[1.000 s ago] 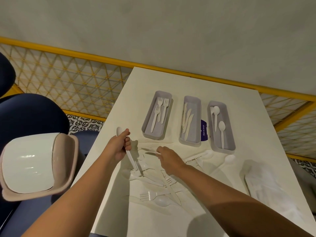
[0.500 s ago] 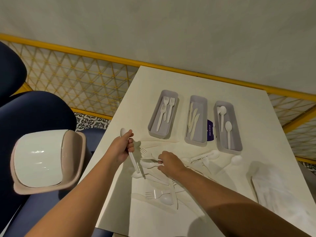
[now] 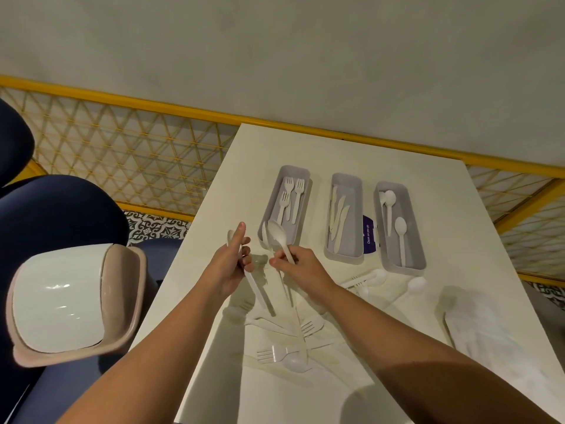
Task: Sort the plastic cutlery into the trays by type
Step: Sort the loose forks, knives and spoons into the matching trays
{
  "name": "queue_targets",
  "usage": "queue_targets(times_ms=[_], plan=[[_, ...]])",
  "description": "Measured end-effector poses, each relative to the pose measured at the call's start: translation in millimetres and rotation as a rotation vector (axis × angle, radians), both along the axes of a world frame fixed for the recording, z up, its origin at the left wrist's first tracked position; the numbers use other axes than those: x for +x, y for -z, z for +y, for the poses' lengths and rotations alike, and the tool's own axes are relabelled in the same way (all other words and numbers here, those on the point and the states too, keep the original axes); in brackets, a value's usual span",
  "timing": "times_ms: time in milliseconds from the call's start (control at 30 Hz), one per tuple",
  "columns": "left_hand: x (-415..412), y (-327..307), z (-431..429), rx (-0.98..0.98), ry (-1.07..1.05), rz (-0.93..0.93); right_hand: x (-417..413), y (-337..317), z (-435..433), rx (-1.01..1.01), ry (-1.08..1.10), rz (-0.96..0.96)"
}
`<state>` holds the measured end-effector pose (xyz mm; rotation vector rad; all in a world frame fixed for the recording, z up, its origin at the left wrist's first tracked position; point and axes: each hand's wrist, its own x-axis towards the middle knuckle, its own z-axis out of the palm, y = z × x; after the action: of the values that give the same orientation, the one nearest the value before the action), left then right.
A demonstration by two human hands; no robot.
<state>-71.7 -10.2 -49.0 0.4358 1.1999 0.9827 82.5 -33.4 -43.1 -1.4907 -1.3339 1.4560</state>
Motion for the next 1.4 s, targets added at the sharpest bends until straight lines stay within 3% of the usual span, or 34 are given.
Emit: queue_targets(times_ms=[167, 300, 633, 700, 767, 867, 1100, 1267, 1400], plan=[[26.4, -9.0, 3.7, 0.149, 0.198, 0.033, -0.3, -8.2, 4.9, 0.032, 0.003, 0.037], [43.2, -9.3, 8.8, 0.193, 0.275, 0.02, 9.2, -10.2, 7.2, 0.055, 0.061, -0.063], [104.7, -15.3, 37.0, 0.112, 0.239, 0.019, 49.5, -21.3, 6.9, 0.131, 0.374, 0.006], [118.3, -17.9, 41.7, 0.086, 0.283, -0.006, 57.4, -26.6, 7.7, 0.14, 0.352, -0.022], [132.7, -18.3, 46.1, 0.068, 0.317, -0.008, 65.3, -28.2, 10.5, 0.128, 0.332, -0.167], [152.7, -23.8, 49.3, 0.004, 0.263, -0.027, 78.4, -26.6, 17.4, 0.048, 0.342, -0.287], [190.3, -24.9, 52.6, 0.017, 0.351, -0.099, 111.9, -34.6, 29.5, -0.196, 0.323, -0.244], [212.8, -22.5, 58.6, 0.067, 0.362, 0.038, 133.4, -34.2, 36.7, -0.161, 0.294, -0.305], [230.9, -28.4, 73.6, 0.091, 0.388, 0.048, 153.6, -36.8, 34.9, -0.117, 0.284, -0.221]])
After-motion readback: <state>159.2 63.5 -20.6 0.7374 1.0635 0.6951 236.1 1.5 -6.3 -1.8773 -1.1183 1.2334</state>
